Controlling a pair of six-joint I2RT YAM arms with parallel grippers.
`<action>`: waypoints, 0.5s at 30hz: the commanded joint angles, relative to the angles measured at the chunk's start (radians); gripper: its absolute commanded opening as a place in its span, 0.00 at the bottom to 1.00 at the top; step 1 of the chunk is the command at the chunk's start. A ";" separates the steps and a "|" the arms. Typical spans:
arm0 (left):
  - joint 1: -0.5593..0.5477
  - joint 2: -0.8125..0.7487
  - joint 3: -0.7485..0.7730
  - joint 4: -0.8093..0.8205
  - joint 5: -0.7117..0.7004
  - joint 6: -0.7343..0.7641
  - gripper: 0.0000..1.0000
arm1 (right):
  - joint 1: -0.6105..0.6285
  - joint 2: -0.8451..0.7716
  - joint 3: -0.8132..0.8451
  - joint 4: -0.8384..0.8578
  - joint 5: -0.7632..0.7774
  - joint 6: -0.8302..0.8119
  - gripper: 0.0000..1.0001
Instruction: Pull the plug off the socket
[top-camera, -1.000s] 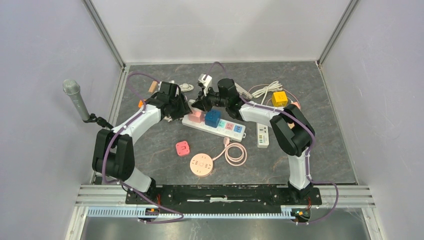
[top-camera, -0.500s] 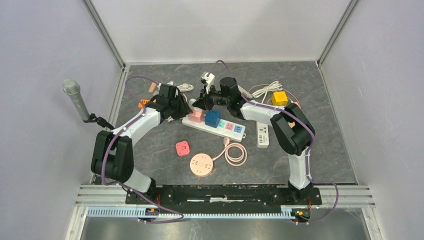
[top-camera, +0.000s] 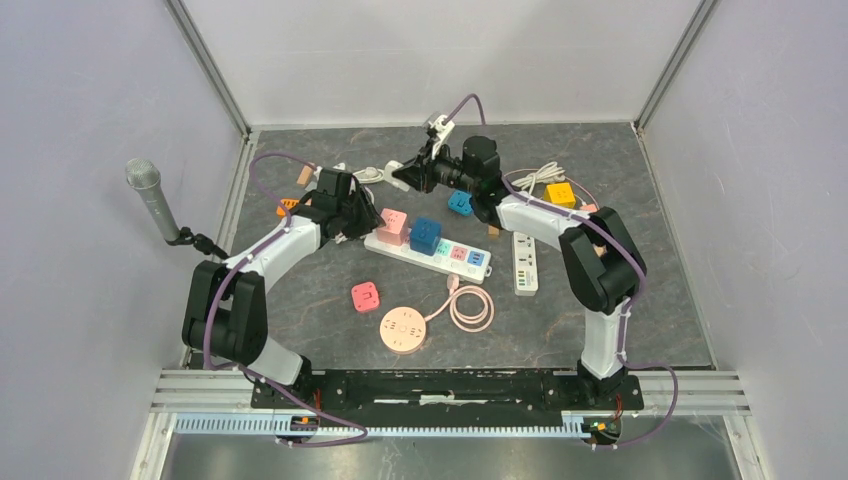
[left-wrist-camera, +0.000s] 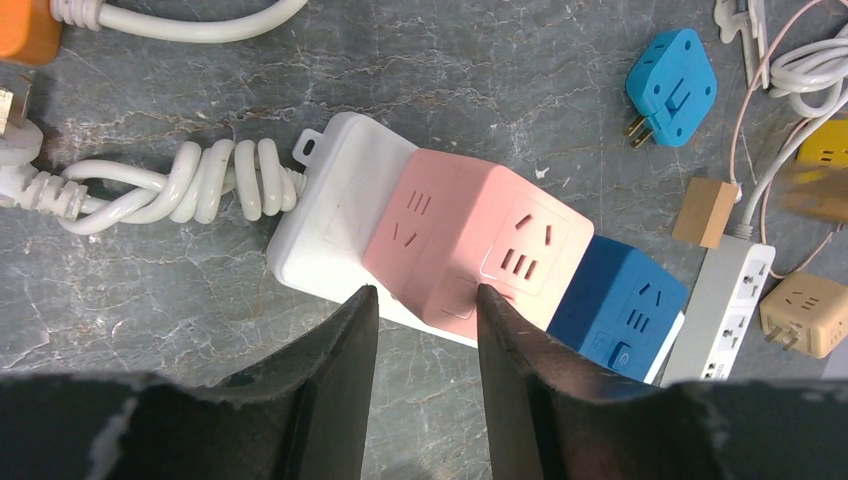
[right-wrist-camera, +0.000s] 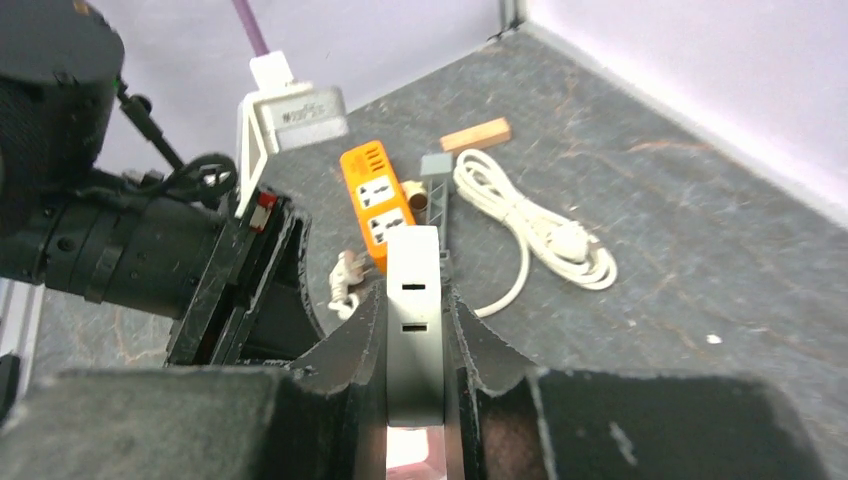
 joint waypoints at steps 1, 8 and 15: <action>-0.001 0.020 0.011 -0.080 0.055 0.063 0.51 | -0.032 -0.099 -0.019 0.081 0.091 0.002 0.00; -0.001 -0.029 0.164 -0.112 0.090 0.202 0.71 | -0.101 -0.101 -0.079 0.054 0.210 0.096 0.00; 0.002 -0.121 0.206 -0.127 -0.062 0.216 0.96 | -0.124 -0.012 -0.032 -0.047 0.207 0.131 0.03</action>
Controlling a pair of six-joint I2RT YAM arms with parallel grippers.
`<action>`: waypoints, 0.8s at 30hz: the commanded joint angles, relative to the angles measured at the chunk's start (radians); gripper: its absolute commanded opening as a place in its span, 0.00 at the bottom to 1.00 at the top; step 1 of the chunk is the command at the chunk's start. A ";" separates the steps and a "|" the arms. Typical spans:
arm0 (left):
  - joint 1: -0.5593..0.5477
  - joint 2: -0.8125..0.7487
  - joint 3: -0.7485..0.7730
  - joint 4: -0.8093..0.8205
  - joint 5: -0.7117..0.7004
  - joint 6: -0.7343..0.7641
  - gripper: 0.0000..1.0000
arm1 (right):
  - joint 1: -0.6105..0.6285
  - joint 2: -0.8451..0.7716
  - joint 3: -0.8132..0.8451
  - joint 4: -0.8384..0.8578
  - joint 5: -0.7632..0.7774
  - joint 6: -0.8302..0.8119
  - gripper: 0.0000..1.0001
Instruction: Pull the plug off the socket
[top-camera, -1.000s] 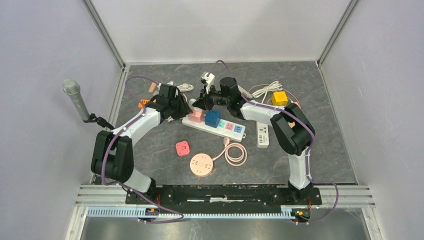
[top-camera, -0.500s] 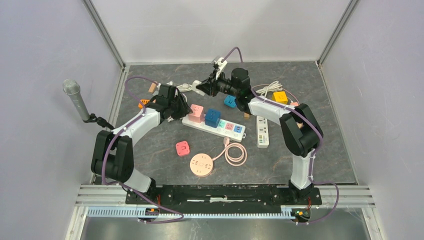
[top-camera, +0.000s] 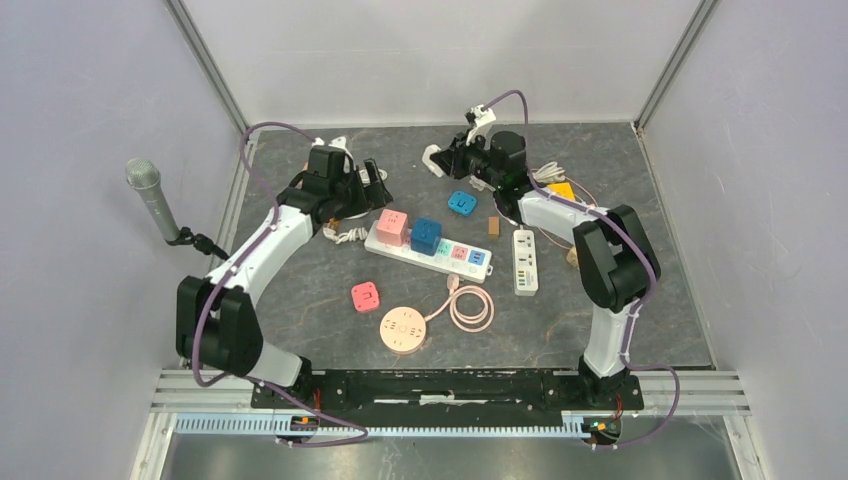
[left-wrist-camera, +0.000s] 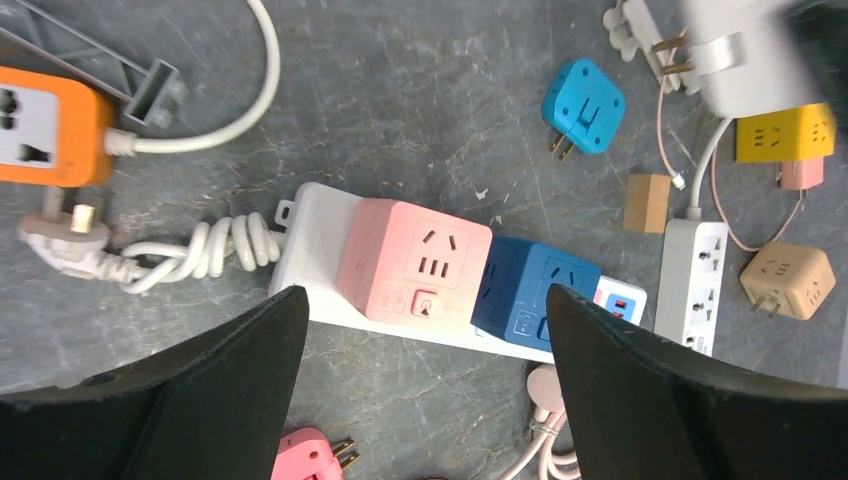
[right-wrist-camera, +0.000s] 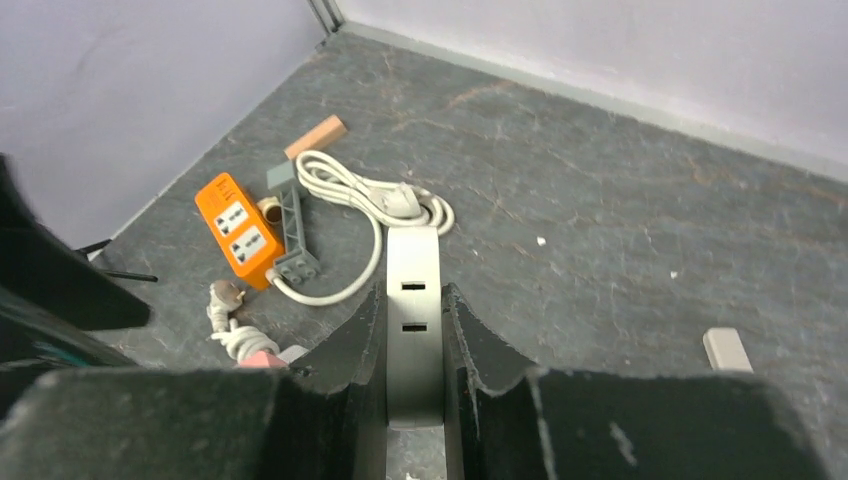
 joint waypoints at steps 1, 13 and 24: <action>0.000 -0.101 0.040 -0.011 -0.108 0.064 0.99 | 0.004 0.068 0.054 -0.046 -0.007 0.045 0.04; 0.001 -0.182 0.037 -0.008 -0.167 0.070 1.00 | 0.003 0.246 0.106 0.022 -0.147 0.077 0.21; 0.001 -0.167 0.018 -0.012 -0.141 0.069 1.00 | -0.012 0.347 0.218 -0.023 -0.118 0.012 0.69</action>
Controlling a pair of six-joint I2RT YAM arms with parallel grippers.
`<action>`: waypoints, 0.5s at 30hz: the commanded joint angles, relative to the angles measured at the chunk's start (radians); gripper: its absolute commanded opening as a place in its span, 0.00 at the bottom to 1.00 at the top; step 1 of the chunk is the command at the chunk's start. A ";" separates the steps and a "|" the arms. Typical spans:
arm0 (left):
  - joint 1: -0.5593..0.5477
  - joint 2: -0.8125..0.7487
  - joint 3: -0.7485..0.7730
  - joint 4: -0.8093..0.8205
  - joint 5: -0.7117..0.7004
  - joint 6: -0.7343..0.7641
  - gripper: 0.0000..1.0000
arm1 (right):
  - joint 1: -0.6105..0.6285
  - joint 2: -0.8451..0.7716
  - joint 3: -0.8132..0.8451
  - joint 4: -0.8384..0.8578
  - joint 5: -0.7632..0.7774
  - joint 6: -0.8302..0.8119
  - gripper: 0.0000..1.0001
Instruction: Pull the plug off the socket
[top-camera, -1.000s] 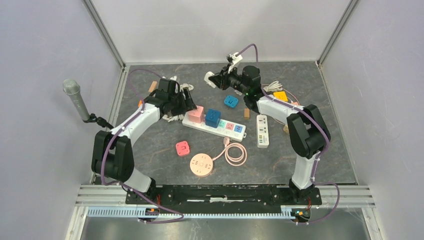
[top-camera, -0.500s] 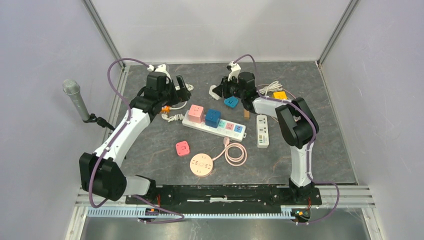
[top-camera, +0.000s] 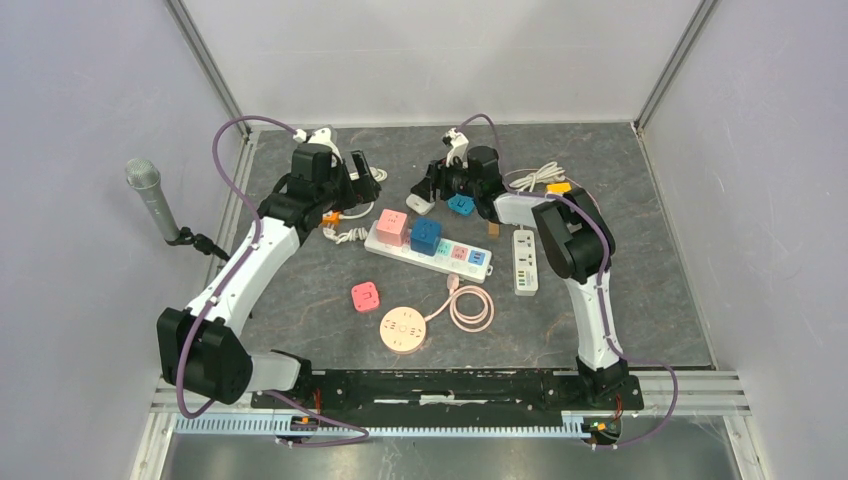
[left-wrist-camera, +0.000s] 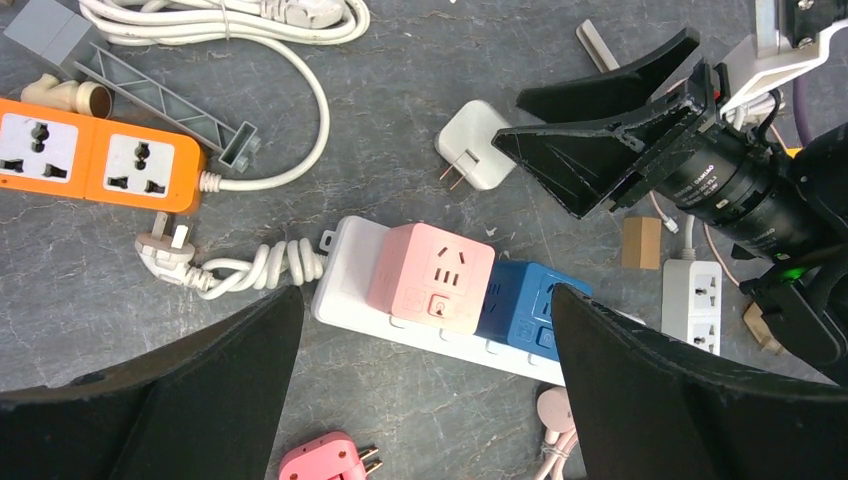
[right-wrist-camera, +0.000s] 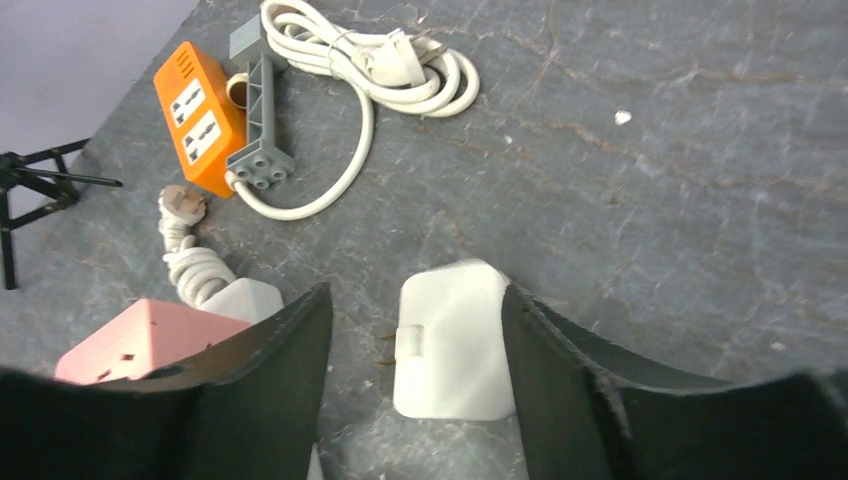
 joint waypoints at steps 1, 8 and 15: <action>0.001 0.000 0.016 -0.001 -0.005 0.026 1.00 | -0.017 0.002 0.076 0.000 0.051 -0.045 0.70; 0.001 0.030 0.031 -0.016 0.021 0.014 1.00 | -0.034 -0.088 0.098 -0.120 0.076 -0.149 0.74; 0.001 0.061 0.006 0.028 0.151 -0.004 1.00 | -0.033 -0.257 -0.038 -0.198 -0.011 -0.255 0.81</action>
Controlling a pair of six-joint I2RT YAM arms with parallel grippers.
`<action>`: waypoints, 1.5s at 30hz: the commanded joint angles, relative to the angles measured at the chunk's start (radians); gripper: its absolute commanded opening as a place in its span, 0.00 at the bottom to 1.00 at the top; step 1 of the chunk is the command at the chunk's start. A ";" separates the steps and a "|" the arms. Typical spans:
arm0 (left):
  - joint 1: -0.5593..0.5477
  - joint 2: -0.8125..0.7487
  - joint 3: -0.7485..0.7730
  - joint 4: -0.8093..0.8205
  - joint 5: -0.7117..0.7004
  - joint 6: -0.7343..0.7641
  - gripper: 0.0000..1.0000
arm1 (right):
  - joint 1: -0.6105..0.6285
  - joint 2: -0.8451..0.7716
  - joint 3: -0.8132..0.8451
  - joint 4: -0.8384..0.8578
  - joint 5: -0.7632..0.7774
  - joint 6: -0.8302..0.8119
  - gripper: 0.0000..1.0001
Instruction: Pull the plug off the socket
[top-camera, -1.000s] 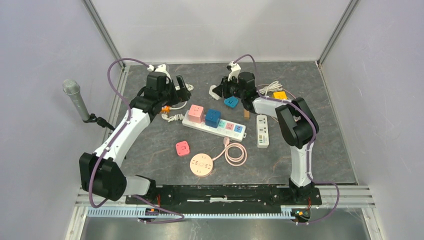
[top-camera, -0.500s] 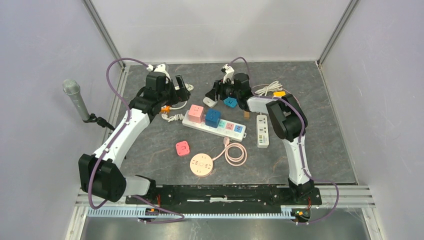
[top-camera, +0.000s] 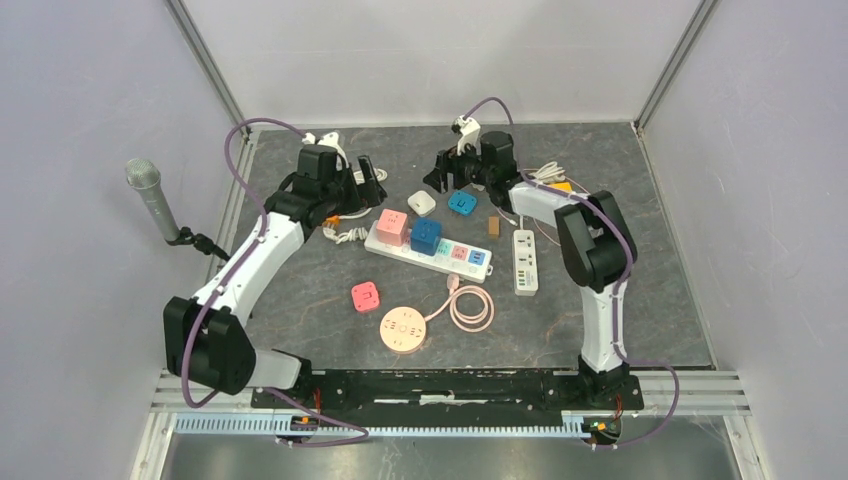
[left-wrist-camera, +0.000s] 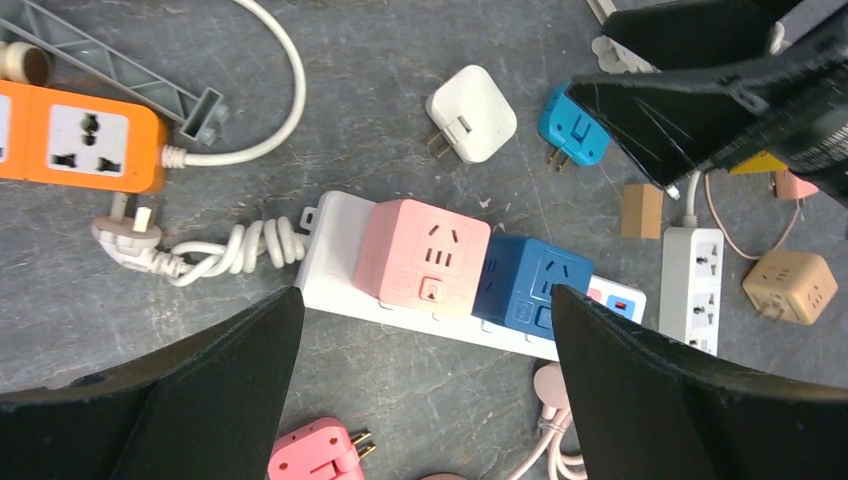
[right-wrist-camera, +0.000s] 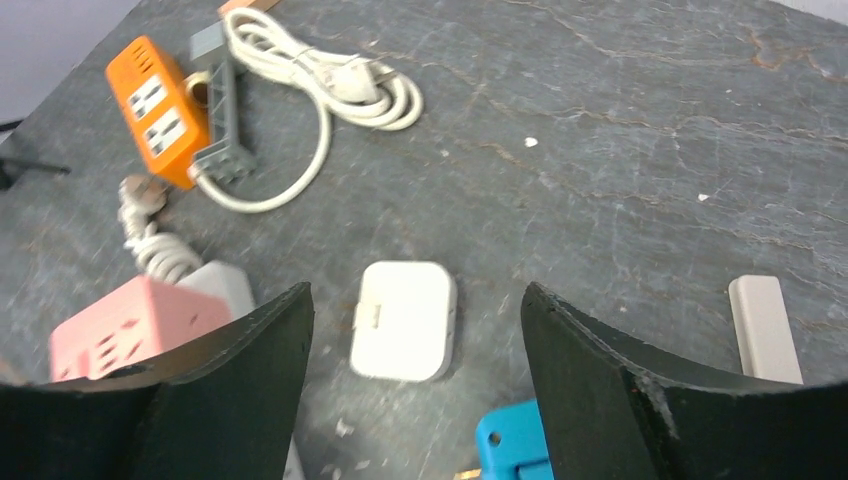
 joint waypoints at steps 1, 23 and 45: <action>-0.001 0.028 0.003 0.055 0.113 -0.005 1.00 | 0.009 -0.186 -0.096 -0.039 -0.084 -0.123 0.81; -0.004 0.264 0.017 0.059 0.200 -0.048 0.95 | 0.174 -0.333 -0.287 -0.294 -0.059 -0.462 0.86; -0.004 0.334 0.003 0.005 0.194 -0.029 0.69 | 0.206 -0.219 -0.195 -0.357 -0.051 -0.522 0.62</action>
